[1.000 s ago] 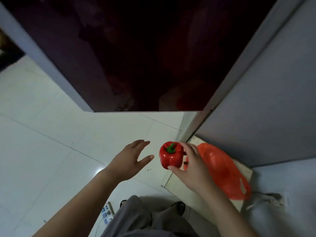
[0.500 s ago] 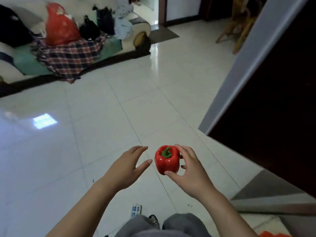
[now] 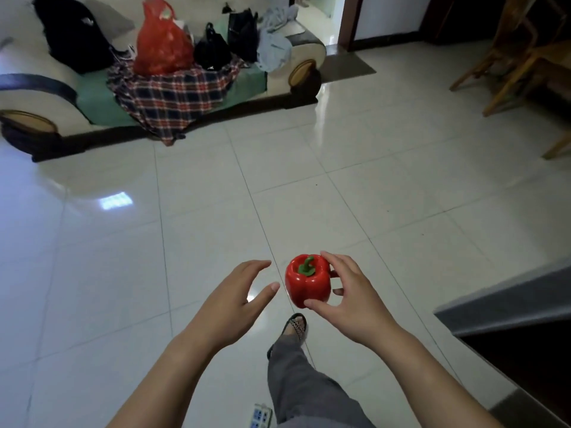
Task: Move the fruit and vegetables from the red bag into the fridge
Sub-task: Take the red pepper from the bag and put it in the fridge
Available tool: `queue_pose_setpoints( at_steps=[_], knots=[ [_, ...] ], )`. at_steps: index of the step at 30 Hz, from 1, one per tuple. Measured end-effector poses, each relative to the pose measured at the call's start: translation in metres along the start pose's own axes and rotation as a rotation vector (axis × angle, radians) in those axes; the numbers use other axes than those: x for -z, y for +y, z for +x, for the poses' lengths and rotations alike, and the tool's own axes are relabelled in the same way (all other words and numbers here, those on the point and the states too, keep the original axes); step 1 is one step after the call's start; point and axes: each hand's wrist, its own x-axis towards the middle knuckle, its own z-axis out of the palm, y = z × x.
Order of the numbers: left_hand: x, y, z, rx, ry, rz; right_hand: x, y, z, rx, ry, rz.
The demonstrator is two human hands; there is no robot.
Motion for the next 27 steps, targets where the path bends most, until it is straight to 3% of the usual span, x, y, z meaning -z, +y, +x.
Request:
queue_pose_setpoints(
  at_steps=[7,11,15,19,23,27],
  knots=[
    [0.061,0.014,0.149,0.01,-0.018,0.096,0.03,-0.004,0.155,0.002,-0.029,0.017],
    [0.093,0.035,0.228,-0.075,-0.005,0.175,0.066,-0.015,0.219,0.035,0.046,0.041],
    [0.09,0.07,0.289,-0.131,-0.053,0.073,0.113,-0.004,0.246,-0.022,0.166,0.062],
    [0.066,0.123,0.359,-0.277,-0.201,-0.03,0.164,0.021,0.257,-0.106,0.349,0.097],
    [0.028,0.189,0.427,-0.38,-0.448,-0.207,0.218,0.052,0.262,-0.197,0.574,0.149],
    [-0.018,0.258,0.495,-0.538,-0.649,-0.201,0.275,0.085,0.267,-0.304,0.776,0.153]
  ],
)
